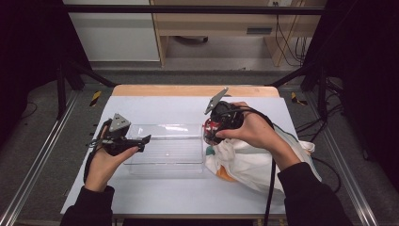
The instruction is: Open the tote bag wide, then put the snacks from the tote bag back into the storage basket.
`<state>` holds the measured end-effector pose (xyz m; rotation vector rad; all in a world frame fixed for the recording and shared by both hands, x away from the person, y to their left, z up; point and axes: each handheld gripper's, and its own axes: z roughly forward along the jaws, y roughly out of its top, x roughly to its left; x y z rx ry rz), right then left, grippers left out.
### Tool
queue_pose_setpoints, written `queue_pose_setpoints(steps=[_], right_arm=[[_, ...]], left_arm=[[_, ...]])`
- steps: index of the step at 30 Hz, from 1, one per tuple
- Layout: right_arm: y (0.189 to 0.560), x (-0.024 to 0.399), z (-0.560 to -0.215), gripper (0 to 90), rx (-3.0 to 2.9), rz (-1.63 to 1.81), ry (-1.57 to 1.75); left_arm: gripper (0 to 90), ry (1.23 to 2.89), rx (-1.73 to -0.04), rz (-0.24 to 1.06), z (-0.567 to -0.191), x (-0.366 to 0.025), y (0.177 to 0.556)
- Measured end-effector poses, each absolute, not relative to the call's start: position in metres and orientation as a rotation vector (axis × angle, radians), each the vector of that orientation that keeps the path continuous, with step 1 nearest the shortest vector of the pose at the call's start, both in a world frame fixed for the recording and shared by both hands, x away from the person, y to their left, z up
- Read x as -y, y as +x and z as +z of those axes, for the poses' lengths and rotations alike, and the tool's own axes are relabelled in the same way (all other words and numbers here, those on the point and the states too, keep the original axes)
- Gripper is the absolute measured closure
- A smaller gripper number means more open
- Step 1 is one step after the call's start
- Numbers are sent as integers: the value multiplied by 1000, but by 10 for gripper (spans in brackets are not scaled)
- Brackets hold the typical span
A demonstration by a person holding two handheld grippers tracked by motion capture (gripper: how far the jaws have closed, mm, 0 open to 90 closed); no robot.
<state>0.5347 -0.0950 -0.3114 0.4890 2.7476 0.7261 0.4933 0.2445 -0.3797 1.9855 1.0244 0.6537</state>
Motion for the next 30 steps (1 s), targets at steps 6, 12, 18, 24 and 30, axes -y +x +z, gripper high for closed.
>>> queue_pose_setpoints(steps=[6,12,18,24,30], right_arm=[[533,97,-309,243,-2733,729,506],[537,94,-306,243,-2740,743,492],[542,90,-303,243,-2748,755,489],[546,87,-299,243,-2757,770,465],[554,84,-297,243,-2766,771,425]], left_arm=[[88,1983,-1035,665,-380,-246,493],[87,1979,-1023,667,-376,-248,492],[84,1969,-1014,661,-373,-249,492],[76,1978,-1012,660,-375,-251,492],[71,1981,-1052,673,-379,-261,493]])
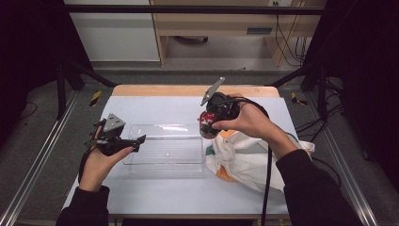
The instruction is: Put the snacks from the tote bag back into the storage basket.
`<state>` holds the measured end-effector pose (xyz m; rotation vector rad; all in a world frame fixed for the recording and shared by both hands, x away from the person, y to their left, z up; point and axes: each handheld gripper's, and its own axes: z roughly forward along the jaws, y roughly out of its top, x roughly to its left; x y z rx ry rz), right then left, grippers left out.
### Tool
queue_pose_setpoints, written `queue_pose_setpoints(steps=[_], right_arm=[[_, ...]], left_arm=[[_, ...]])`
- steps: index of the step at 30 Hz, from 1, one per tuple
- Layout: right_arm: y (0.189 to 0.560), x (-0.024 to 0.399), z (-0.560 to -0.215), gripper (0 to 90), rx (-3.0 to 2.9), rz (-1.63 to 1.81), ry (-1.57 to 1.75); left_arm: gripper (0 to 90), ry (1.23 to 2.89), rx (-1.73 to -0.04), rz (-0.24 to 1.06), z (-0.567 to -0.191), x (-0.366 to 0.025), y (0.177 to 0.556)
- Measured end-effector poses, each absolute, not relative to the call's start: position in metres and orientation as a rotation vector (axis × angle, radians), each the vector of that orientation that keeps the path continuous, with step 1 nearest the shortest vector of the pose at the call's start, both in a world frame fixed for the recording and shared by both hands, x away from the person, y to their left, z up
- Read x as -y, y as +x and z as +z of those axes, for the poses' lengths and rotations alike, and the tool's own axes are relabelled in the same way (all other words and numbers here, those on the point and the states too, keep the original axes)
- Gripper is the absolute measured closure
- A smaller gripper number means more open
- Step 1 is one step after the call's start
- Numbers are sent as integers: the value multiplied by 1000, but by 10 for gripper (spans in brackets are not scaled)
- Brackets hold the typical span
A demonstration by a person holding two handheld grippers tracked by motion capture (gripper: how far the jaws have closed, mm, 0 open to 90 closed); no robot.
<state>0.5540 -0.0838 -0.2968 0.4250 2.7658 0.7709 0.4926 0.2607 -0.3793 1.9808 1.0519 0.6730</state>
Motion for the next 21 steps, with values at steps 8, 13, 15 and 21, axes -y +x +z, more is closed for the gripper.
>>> queue_pose_setpoints(steps=[8,13,15,21], right_arm=[[552,73,-298,243,-2765,726,390],[551,69,-301,243,-2758,700,403],[551,68,-301,243,-2750,706,404],[551,65,-300,243,-2754,717,395]], left_arm=[[71,1979,-1097,680,-386,-272,490],[71,1985,-1096,676,-386,-273,490],[71,1985,-1093,677,-385,-274,490],[71,1984,-1092,674,-385,-273,490]])
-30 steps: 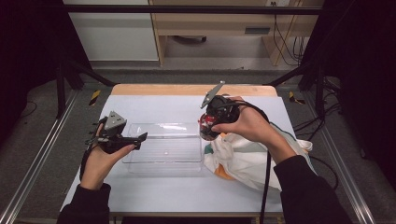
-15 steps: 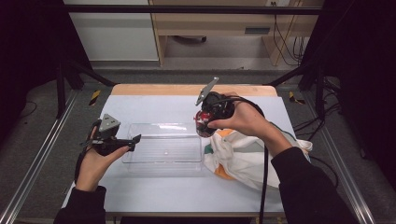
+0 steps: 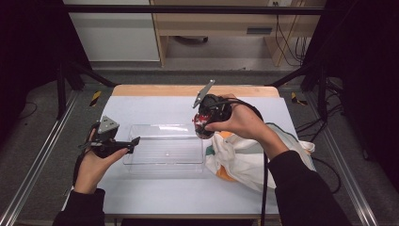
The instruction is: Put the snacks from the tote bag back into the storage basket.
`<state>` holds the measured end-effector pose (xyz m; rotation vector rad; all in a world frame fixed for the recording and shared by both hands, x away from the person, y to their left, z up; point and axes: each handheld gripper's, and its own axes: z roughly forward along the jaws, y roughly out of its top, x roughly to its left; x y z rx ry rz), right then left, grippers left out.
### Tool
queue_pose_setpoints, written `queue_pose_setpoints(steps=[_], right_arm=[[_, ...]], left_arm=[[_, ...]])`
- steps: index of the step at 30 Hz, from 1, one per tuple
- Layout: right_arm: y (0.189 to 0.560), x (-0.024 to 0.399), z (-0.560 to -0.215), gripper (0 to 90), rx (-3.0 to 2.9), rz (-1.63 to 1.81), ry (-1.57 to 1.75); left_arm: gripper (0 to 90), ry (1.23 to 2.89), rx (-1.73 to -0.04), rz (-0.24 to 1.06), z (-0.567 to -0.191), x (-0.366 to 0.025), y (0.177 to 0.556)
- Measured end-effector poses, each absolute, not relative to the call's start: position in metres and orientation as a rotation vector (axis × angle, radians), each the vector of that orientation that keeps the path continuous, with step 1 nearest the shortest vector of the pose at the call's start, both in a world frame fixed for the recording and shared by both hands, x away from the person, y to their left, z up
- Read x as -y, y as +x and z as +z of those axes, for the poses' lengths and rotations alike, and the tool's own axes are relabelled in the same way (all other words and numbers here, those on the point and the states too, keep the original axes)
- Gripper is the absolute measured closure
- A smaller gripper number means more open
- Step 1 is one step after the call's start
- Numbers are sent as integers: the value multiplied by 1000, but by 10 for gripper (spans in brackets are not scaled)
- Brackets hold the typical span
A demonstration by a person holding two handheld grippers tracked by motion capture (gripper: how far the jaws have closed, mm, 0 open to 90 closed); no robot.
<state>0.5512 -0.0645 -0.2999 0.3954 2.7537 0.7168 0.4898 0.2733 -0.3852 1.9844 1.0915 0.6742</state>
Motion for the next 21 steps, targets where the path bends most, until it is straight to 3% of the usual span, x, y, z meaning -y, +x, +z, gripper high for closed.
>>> queue_pose_setpoints(steps=[21], right_arm=[[552,43,-314,243,-2791,731,348]], left_arm=[[71,1978,-1092,678,-384,-276,489]])
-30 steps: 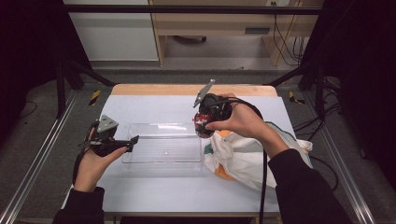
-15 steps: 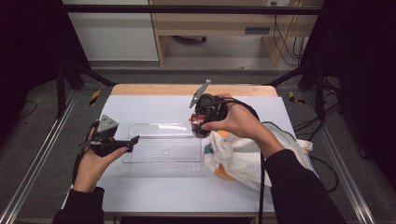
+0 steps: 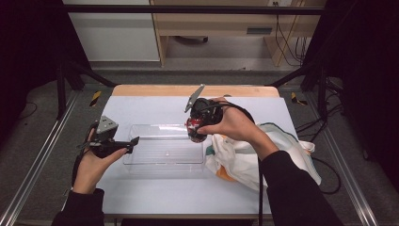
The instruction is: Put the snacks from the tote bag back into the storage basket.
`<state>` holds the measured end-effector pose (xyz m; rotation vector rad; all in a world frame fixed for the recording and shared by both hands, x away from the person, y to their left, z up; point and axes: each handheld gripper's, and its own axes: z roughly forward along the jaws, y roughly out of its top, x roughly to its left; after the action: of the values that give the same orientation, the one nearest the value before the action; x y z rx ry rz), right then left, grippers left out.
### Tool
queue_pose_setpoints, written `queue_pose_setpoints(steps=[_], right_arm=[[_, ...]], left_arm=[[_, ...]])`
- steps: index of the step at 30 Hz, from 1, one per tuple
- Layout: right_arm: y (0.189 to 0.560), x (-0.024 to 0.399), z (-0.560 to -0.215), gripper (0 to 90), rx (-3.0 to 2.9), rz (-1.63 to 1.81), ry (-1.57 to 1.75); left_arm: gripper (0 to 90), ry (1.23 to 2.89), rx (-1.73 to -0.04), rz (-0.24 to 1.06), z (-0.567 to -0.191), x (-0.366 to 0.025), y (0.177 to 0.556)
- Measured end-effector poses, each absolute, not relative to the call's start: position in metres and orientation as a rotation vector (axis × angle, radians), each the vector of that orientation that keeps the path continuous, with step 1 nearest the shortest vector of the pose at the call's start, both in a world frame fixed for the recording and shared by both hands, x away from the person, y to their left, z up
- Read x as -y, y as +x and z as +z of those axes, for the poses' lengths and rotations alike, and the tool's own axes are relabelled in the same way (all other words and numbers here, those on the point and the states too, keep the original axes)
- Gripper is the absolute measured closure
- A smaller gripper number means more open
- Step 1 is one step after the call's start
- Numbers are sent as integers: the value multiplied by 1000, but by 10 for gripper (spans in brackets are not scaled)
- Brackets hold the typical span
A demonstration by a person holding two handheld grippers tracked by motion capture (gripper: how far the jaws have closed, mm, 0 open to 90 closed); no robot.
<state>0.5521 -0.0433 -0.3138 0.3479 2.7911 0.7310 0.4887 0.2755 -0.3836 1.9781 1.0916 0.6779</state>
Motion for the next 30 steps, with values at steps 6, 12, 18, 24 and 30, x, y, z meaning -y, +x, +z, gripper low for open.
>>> queue_pose_setpoints(steps=[6,12,18,24,30], right_arm=[[553,40,-317,243,-2792,736,340],[554,37,-319,243,-2795,746,339],[555,33,-322,243,-2797,743,327],[554,29,-325,243,-2802,750,328],[554,27,-330,243,-2814,748,337]], left_arm=[[71,1977,-1092,677,-384,-276,489],[71,1977,-1094,675,-384,-276,489],[71,1980,-1095,674,-384,-277,489],[71,1979,-1093,674,-384,-276,489],[71,1981,-1095,672,-384,-276,489]])
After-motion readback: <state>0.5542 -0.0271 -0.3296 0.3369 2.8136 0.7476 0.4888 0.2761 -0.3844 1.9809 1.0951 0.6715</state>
